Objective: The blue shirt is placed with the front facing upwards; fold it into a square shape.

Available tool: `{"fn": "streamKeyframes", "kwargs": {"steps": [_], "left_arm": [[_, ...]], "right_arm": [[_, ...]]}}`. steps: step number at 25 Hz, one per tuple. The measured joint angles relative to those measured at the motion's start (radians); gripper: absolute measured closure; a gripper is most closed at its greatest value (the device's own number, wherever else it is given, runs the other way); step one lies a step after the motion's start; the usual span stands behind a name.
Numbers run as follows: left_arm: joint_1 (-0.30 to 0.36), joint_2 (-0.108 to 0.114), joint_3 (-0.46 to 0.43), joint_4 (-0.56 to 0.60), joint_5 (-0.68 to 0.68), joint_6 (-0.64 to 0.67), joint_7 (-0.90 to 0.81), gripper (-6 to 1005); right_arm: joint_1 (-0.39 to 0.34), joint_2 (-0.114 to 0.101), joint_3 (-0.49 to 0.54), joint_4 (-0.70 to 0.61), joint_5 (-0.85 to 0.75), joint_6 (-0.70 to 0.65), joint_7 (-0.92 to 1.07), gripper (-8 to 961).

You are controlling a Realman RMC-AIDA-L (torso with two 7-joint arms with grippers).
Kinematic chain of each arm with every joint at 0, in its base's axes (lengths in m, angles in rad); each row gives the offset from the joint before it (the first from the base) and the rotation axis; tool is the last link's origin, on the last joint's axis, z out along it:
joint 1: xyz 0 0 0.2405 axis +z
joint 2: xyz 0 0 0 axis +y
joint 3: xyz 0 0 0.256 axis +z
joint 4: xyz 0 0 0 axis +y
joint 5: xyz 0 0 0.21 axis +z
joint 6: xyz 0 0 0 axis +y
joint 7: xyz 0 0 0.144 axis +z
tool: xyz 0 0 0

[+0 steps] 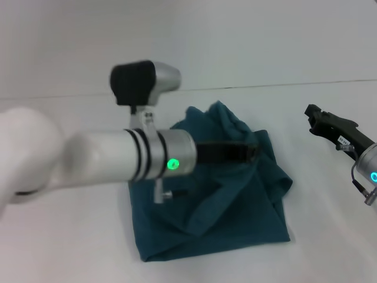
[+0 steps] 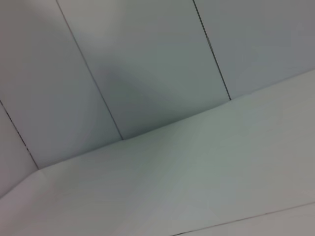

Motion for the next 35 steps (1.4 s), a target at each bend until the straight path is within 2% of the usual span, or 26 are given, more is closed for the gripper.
{"fn": "streamKeyframes", "kwargs": {"steps": [4, 5, 8, 12, 16, 18, 22, 26, 29, 31, 35], "left_arm": [[-0.045, 0.000, 0.102, -0.099, -0.232, -0.075, 0.189, 959], [-0.048, 0.000, 0.120, -0.107, -0.282, -0.084, 0.238, 928], [-0.044, 0.000, 0.134, -0.100, -0.344, -0.086, 0.332, 834], [-0.011, 0.000, 0.100, -0.059, -0.366, -0.048, 0.489, 704], [0.089, 0.000, 0.011, 0.014, -0.368, 0.000, 0.690, 567], [0.152, 0.000, -0.066, 0.057, -0.371, 0.055, 0.783, 498], [0.269, 0.000, -0.222, 0.086, -0.439, 0.196, 0.936, 360], [0.369, 0.000, -0.357, 0.049, -0.581, 0.351, 1.124, 213], [0.412, 0.000, -0.435, 0.007, -0.635, 0.444, 1.181, 101], [0.426, 0.000, -0.490, -0.027, -0.638, 0.496, 1.187, 98], [0.429, 0.001, -0.530, -0.077, -0.638, 0.546, 1.208, 94]], "right_arm": [[0.002, 0.000, -0.001, -0.003, 0.000, 0.009, 0.000, 873], [0.002, 0.000, -0.001, -0.006, 0.000, 0.011, 0.000, 872], [0.002, -0.001, -0.002, -0.012, 0.000, 0.015, 0.000, 871], [-0.007, -0.007, -0.002, -0.015, 0.000, 0.001, 0.002, 869], [-0.017, -0.011, -0.022, -0.062, -0.004, -0.074, 0.031, 867], [-0.021, -0.011, -0.066, -0.106, -0.005, -0.141, 0.058, 866], [-0.020, -0.011, -0.278, -0.194, -0.007, -0.299, 0.141, 864], [0.006, 0.007, -0.485, -0.198, -0.007, -0.376, 0.153, 862], [0.046, 0.013, -0.599, -0.143, -0.007, -0.341, 0.152, 861], [0.080, 0.013, -0.653, -0.089, -0.007, -0.261, 0.157, 860], [0.142, 0.015, -0.692, -0.007, -0.007, -0.071, 0.176, 858]]}}
